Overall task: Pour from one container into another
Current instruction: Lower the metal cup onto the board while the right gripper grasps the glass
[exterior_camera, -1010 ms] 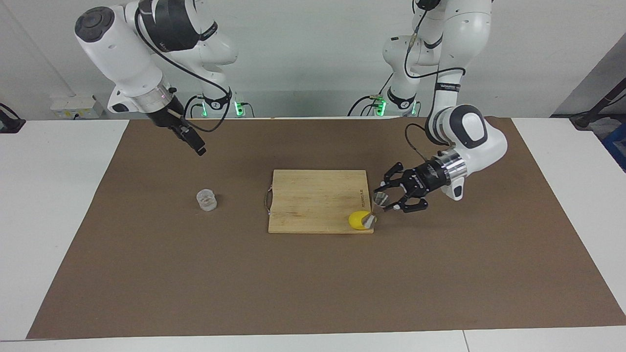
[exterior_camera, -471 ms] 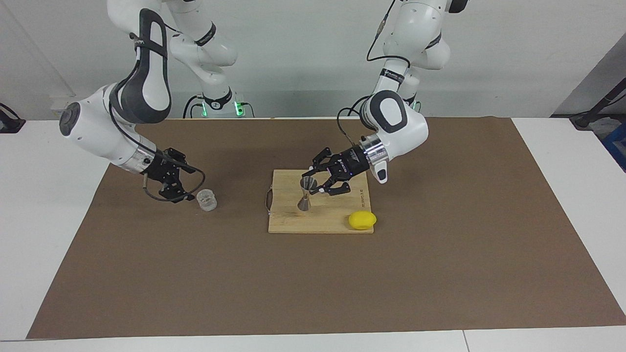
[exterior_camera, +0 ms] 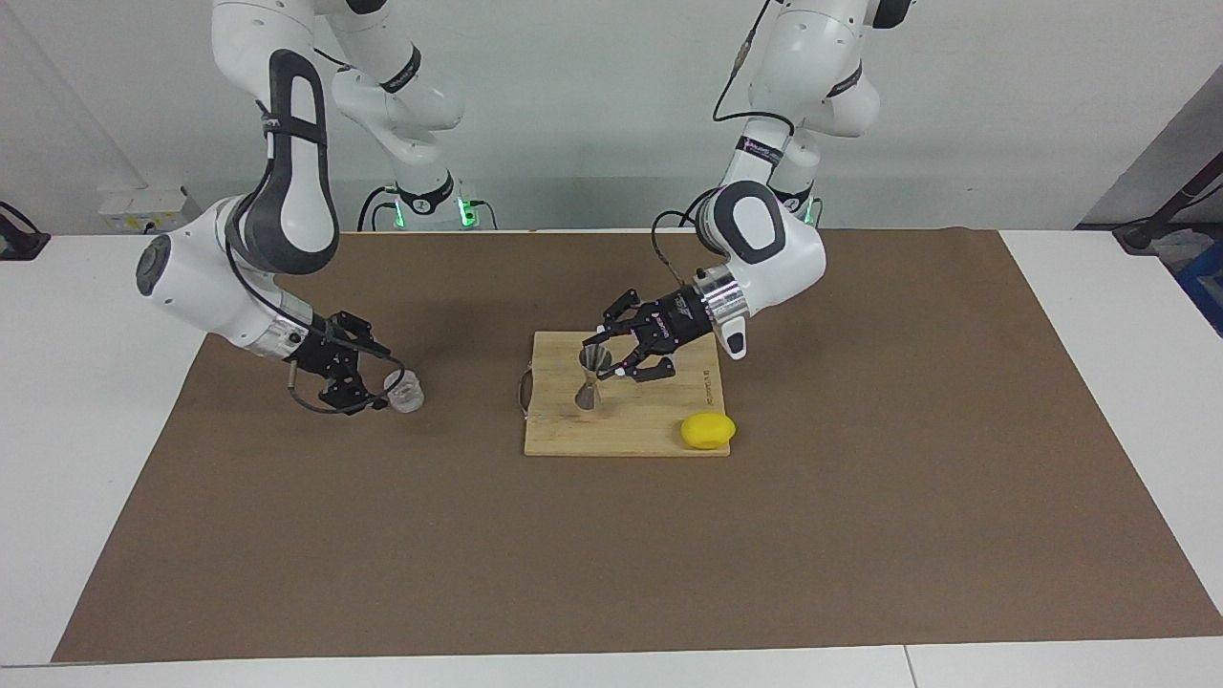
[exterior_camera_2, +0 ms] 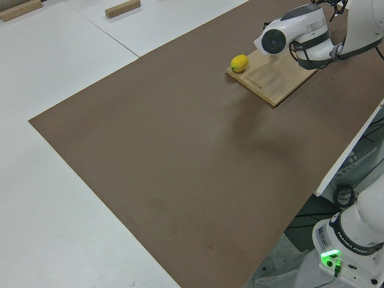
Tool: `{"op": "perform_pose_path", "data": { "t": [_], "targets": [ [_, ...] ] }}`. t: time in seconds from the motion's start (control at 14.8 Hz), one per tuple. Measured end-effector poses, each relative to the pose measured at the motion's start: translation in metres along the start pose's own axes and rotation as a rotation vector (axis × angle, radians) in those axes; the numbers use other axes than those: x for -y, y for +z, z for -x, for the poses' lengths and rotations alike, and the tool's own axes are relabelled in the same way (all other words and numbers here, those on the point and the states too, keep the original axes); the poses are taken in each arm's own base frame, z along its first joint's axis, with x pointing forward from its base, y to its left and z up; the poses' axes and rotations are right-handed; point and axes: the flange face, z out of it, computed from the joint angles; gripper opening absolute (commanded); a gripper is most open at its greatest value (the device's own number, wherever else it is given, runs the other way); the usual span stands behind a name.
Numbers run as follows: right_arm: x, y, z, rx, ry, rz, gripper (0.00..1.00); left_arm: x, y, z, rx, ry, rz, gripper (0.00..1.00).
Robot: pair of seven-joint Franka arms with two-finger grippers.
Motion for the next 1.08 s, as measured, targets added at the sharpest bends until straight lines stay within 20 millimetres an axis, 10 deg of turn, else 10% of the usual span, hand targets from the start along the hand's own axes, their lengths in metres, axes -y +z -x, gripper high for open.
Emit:
{"op": "perform_pose_path", "data": {
  "t": [0.81, 1.08],
  "targets": [
    [-0.006, 0.055, -0.021, 0.116, 0.004, 0.018, 0.99, 0.013, 0.023, -0.011, -0.030, -0.008, -0.002, 0.00],
    [-0.005, 0.061, -0.013, 0.117, -0.006, 0.026, 0.69, 0.011, 0.024, -0.016, -0.035, -0.016, 0.000, 0.00]
  ]
}}
